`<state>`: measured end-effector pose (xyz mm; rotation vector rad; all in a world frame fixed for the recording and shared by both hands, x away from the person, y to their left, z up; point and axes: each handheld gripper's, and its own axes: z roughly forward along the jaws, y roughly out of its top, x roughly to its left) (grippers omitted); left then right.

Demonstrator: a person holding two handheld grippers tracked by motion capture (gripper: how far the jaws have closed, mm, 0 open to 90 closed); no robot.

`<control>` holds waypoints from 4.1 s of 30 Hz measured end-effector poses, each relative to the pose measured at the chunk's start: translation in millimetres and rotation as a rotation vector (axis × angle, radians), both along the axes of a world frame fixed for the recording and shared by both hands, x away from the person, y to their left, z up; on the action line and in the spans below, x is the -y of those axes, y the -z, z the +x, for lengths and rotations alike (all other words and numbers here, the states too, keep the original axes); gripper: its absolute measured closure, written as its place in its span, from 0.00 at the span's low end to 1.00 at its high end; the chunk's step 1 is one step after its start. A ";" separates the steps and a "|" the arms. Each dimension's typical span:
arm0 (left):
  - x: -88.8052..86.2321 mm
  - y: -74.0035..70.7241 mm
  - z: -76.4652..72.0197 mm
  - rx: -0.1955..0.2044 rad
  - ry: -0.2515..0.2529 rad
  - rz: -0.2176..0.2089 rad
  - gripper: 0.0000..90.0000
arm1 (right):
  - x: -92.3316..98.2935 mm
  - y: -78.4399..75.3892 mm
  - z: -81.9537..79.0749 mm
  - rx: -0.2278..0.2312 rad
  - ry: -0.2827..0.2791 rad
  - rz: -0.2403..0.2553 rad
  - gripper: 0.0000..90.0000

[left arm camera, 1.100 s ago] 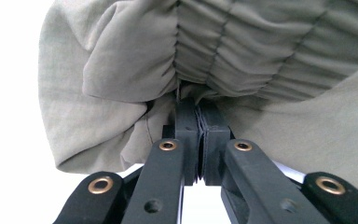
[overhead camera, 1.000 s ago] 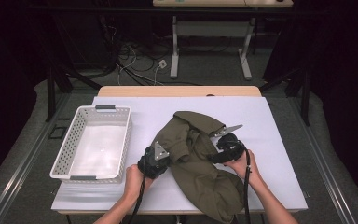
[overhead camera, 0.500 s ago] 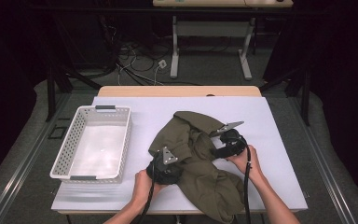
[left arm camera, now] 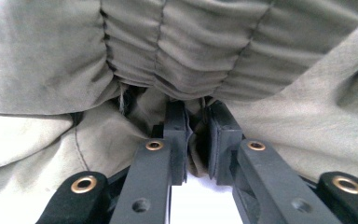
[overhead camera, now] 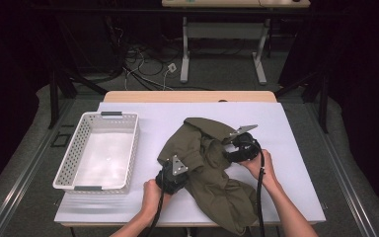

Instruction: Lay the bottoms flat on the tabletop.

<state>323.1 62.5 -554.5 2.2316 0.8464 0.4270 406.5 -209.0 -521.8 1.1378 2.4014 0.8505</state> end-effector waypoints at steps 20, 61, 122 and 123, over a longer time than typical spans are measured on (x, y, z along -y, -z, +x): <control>-24.1 -27.5 1.8 -0.060 -0.053 0.010 0.45 | -17.6 2.5 24.4 0.045 0.002 -0.074 0.39; -32.5 -17.8 10.9 0.061 -0.110 -0.002 0.98 | 10.3 1.1 2.6 -0.006 0.031 -0.073 1.00; -23.9 -18.6 -3.3 0.009 0.017 0.056 0.97 | 1.7 6.2 4.4 -0.014 -0.005 -0.106 0.98; -24.3 -18.4 -2.9 0.005 0.018 0.057 0.97 | 0.4 7.7 4.8 0.000 -0.015 -0.093 0.97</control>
